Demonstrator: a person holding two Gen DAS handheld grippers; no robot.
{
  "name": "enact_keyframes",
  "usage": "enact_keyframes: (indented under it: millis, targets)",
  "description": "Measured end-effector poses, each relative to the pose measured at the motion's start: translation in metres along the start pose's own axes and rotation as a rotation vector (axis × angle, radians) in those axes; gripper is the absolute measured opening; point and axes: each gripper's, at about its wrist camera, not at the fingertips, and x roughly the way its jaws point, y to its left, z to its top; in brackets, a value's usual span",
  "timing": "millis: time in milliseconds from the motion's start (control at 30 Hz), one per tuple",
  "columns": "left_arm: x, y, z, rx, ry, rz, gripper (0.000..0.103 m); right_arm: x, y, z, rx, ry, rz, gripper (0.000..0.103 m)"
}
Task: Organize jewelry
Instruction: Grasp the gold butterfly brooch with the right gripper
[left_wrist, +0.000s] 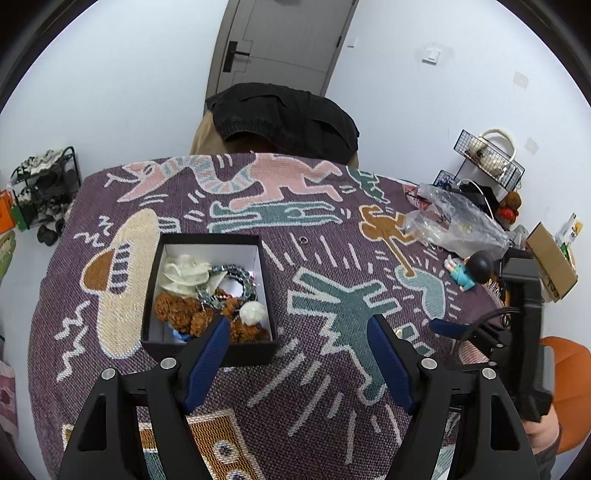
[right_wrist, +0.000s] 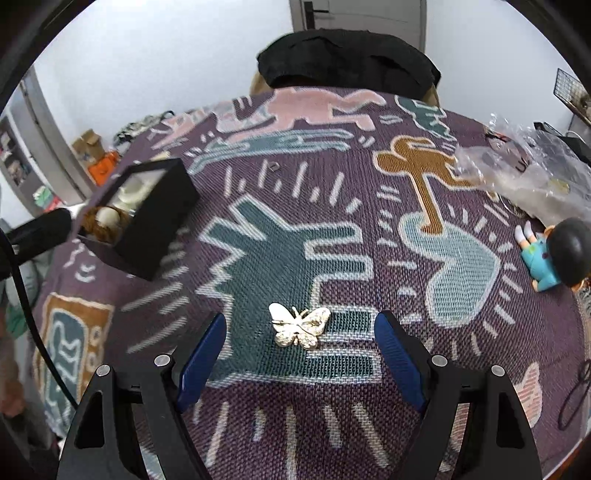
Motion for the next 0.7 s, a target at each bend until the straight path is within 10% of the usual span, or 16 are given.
enact_keyframes:
  millis: [433,567,700]
  targets:
    - [0.011,0.006,-0.009,-0.012,0.012,-0.007,0.077,0.026,0.006,-0.01,0.057,0.014,-0.143,0.07]
    - [0.017,0.006,-0.008,-0.011,0.028,-0.001,0.077,0.022,0.009,-0.012,0.057,-0.014,-0.145,0.04]
    - [0.022,-0.003,-0.002,0.016,0.035,0.01,0.077,0.021,0.005,-0.013,0.058,-0.022,-0.119,0.04]
